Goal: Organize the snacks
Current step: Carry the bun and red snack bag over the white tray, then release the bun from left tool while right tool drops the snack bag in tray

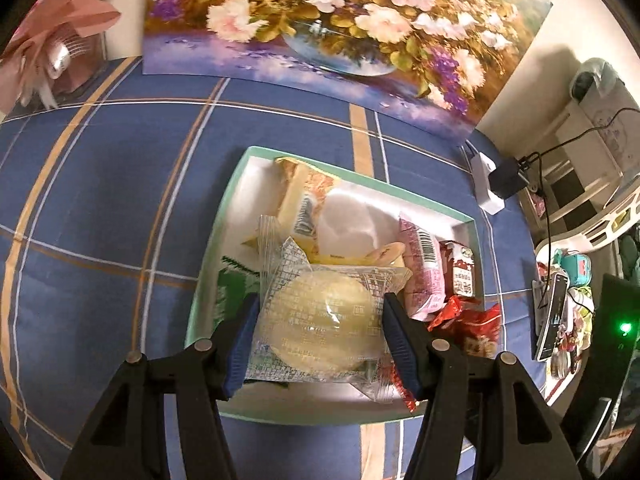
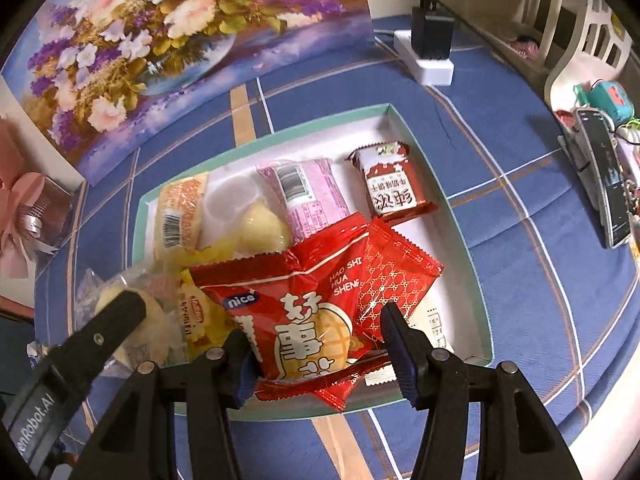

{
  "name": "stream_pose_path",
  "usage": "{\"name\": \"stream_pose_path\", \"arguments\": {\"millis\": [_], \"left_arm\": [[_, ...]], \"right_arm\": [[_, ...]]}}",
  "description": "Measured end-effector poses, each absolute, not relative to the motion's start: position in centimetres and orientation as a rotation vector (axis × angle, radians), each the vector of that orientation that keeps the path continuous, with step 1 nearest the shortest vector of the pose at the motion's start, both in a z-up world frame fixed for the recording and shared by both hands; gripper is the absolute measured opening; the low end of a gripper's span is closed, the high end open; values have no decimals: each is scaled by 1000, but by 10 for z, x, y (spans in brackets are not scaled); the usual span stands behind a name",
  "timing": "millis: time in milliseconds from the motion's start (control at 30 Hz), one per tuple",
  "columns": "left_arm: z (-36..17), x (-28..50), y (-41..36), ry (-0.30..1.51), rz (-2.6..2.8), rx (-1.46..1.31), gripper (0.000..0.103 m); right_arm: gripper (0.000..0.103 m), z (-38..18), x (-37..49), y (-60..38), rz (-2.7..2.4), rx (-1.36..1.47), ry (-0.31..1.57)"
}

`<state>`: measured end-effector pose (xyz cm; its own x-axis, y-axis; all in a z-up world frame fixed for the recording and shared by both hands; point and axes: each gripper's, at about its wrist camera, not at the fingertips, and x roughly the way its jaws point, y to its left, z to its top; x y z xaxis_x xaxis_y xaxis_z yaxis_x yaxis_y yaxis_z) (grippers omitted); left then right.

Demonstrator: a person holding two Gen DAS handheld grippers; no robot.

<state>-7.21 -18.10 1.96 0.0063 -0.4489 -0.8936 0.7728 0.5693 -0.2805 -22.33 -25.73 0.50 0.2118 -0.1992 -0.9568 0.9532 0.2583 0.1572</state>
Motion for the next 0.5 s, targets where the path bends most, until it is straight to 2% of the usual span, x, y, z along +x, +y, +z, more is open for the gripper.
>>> {"name": "stream_pose_path", "arguments": {"millis": [500], "left_arm": [[13,-63,-189,1259,-994,303,62]], "right_arm": [[58,2,-203,-256,-936,923,1035]]}}
